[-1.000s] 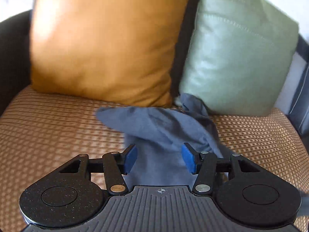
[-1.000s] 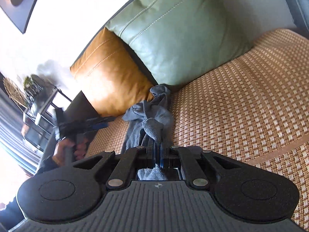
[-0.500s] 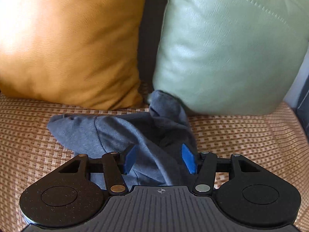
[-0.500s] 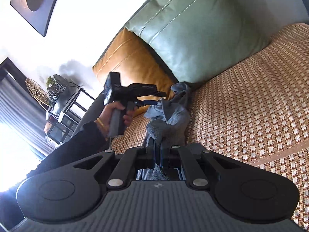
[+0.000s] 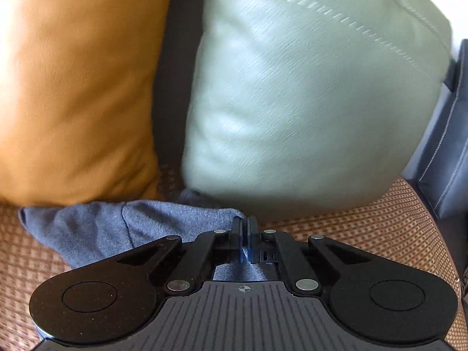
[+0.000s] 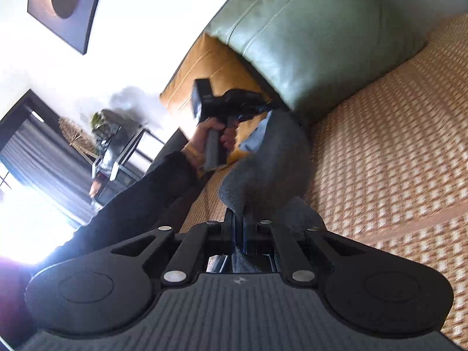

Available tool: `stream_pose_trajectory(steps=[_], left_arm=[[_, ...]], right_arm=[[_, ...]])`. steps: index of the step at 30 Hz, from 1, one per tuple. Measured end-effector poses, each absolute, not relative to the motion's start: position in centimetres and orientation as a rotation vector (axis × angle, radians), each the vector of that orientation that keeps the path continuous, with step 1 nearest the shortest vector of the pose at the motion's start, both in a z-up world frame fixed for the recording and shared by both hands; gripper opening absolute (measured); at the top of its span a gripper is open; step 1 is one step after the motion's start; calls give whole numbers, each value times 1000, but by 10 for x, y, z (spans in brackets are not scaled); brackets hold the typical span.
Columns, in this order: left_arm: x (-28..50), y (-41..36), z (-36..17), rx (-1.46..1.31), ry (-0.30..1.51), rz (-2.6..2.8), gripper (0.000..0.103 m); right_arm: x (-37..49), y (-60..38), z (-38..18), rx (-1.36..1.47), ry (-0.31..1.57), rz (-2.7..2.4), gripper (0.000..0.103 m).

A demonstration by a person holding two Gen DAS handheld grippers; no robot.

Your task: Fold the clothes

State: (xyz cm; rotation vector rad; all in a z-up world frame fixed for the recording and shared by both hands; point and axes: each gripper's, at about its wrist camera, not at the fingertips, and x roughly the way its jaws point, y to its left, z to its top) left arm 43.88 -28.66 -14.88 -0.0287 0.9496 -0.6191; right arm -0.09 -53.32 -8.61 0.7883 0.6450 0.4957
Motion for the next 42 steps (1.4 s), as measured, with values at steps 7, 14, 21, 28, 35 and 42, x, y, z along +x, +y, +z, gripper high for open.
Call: stream_pose_trajectory(steps=[7,14,21,28,35,42], left_arm=[[442,-250,-169,-77,993,-555,12],[442,-200,-161,-145,990,-515,16],[417,-164,-160,-185,1055,-621,61],[406,-183,-164,-177,1061,-670,65],[404,-214,-181,-97,1074,-607,29],[405,-200,-160,-2,993,-602,0]], right_arm=[[7,-484,-95,752,756,620,7],[6,-419,-98,651,883,781,8],[2,-388,-94,575,944,818,8],[-4,-409,-62,579,875,758,8],[-6,-409,-56,572,875,729,8],[-1,-387,-66,526,929,783,8]])
